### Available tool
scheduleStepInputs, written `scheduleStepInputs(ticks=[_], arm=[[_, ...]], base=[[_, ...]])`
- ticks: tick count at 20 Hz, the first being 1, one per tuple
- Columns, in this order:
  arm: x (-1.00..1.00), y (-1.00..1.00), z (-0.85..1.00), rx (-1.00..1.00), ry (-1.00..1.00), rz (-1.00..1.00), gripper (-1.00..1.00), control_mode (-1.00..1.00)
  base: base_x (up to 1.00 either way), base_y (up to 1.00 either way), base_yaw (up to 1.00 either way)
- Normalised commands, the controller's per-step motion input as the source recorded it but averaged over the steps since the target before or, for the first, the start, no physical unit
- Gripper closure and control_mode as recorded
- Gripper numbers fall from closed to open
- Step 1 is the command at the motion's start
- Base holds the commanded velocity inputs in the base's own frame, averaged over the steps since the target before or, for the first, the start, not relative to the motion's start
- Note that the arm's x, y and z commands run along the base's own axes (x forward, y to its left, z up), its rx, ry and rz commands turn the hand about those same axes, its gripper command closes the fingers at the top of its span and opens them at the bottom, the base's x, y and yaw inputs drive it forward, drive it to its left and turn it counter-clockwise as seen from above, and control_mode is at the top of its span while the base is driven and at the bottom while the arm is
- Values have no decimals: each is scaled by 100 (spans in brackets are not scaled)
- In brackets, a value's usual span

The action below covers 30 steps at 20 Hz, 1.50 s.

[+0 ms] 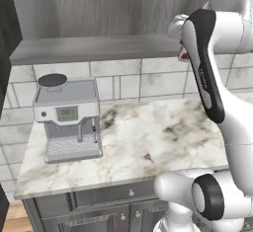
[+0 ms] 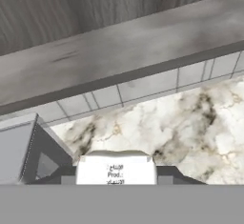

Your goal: Pick the boxed drink, water bottle from the counter and place them in the open cabinet.

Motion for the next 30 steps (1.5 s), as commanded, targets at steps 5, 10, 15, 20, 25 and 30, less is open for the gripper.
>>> scheduleStepInputs(ticks=[5,10,15,20,25,30], arm=[[19,0,9,16,-13,-2,100,-100],[9,3,2,5,-14,0,100,-100],[29,9,-3,0,-10,0,100,-100],[39,7,-6,0,0,1,100,-100],[38,9,-5,-4,0,12,100,-100],[35,14,-1,-12,0,20,100,-100]], base=[[0,0,0],[0,0,0],[0,0,0],[0,0,0],[0,0,0],[0,0,0]])
